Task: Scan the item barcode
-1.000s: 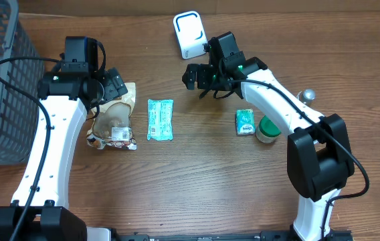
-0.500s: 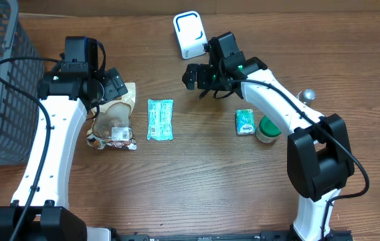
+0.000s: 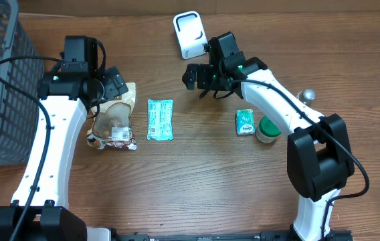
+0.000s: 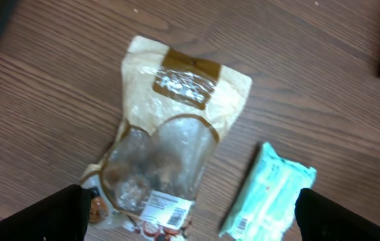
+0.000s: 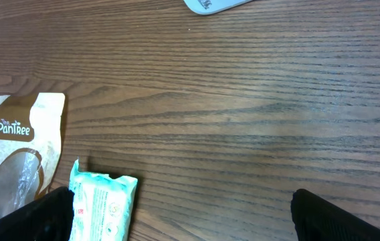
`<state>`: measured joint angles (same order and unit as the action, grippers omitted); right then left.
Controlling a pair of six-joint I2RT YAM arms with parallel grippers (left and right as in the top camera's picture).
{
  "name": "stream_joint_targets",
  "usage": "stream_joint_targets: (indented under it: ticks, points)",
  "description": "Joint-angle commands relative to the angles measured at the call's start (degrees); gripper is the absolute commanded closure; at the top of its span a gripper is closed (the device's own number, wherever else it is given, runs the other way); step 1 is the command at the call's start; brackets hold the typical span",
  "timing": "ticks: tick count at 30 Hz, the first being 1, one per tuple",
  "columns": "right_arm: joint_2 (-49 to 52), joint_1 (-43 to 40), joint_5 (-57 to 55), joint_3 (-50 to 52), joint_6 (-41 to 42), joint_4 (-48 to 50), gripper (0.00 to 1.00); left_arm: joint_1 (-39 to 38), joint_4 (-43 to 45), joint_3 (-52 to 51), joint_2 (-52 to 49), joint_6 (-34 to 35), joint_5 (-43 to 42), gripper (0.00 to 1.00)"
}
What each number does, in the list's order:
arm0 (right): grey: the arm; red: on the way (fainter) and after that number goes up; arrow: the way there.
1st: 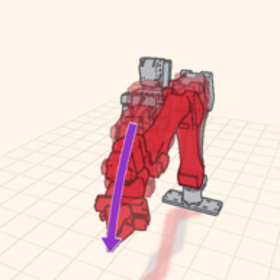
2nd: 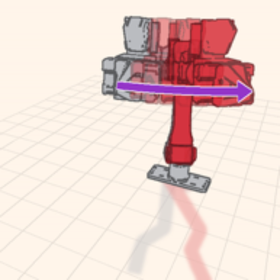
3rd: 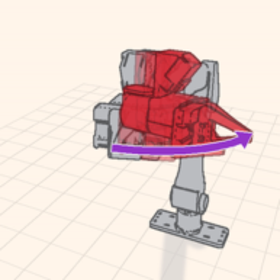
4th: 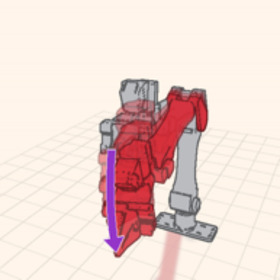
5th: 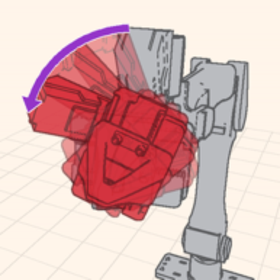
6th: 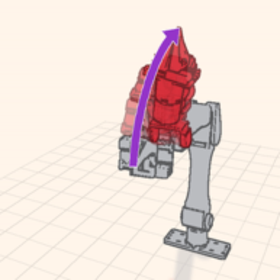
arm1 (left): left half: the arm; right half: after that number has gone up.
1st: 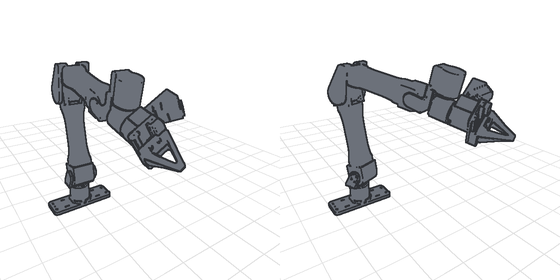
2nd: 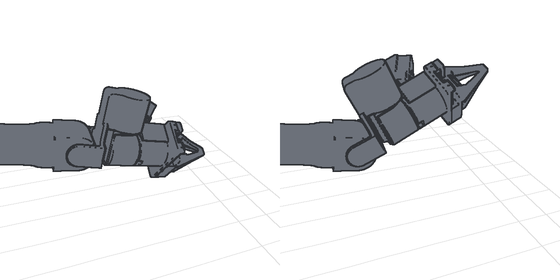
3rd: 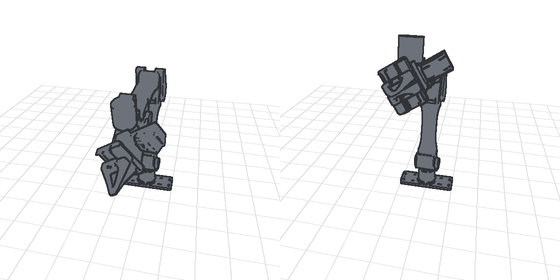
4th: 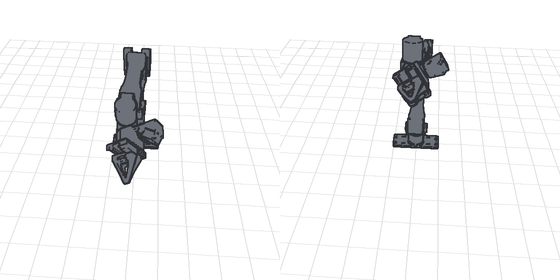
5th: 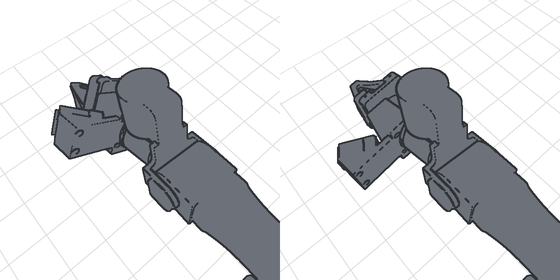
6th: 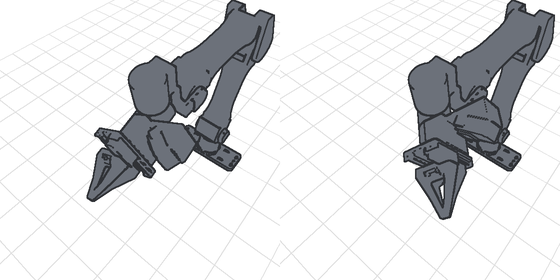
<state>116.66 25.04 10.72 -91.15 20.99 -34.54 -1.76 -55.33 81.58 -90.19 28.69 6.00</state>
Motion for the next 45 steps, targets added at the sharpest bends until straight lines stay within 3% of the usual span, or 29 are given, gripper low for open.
stream_joint_targets:
  ticks: [1, 4, 5, 6, 9, 10, 11, 12, 30, 34, 36, 37, 39, 45]
  points:
    - [-0.11, -0.31, 0.50, 0.20, 0.24, 0.24, 0.00, 0.20, -1.18, 0.52, -0.15, -0.39, -8.24, 0.01]
    - [-0.11, -0.31, 0.50, 0.20, 0.24, 0.24, 0.00, 0.20, -2.45, 0.52, -0.15, -0.37, -12.76, 0.00]
    - [-0.11, -0.31, 0.50, 0.20, 0.24, 0.24, 0.00, 0.15, -2.51, 0.52, -0.15, -0.39, -14.16, 0.07]
    - [-0.11, -0.31, 0.50, 0.20, 0.24, 0.24, 0.00, 0.07, -2.75, 0.52, -0.15, -0.39, -15.61, 0.30]
    - [-0.11, -0.31, 0.50, 0.20, 0.24, 0.24, 0.00, -0.79, -4.20, 0.52, -0.26, -0.39, -16.50, 0.60]
    - [-0.11, -0.31, 0.50, 0.20, 0.24, 0.24, 0.00, -1.25, -4.76, 0.50, -0.33, -0.42, -16.39, 0.79]
    - [-0.11, -0.31, 0.50, 0.20, 0.24, 0.24, 0.00, -1.97, -5.33, 0.42, -0.46, -0.42, -16.35, 0.92]
    - [-0.11, -0.31, 0.50, 0.20, 0.24, 0.24, 0.00, -2.36, -5.57, 0.31, -0.46, -0.42, -16.35, 0.96]
    - [-0.11, -0.31, 0.50, 0.20, 0.24, 0.24, 0.00, -12.55, 0.17, -5.38, -0.46, -0.39, -15.78, 0.96]
    - [-0.11, -0.31, 0.50, 0.20, 0.24, 0.24, 0.00, -12.96, -0.11, -5.38, -0.46, -0.37, -14.73, 0.89]
    - [-0.11, -0.31, 0.50, 0.20, 0.24, 0.24, 0.00, -13.31, -0.48, -5.38, -0.46, -0.39, -14.60, 0.77]
    - [-0.11, -0.31, 0.50, 0.20, 0.24, 0.24, 0.00, -13.55, -0.81, -5.38, -0.48, -0.37, -14.60, 0.75]
    - [-0.11, -0.31, 0.50, 0.20, 0.24, 0.24, 0.00, -13.84, -1.11, -5.38, -0.46, -0.37, -14.62, 0.77]
    - [-0.11, -0.31, 0.50, 0.20, 0.24, 0.24, 0.00, -15.32, -0.90, -5.38, -0.48, -0.39, -14.36, 0.95]
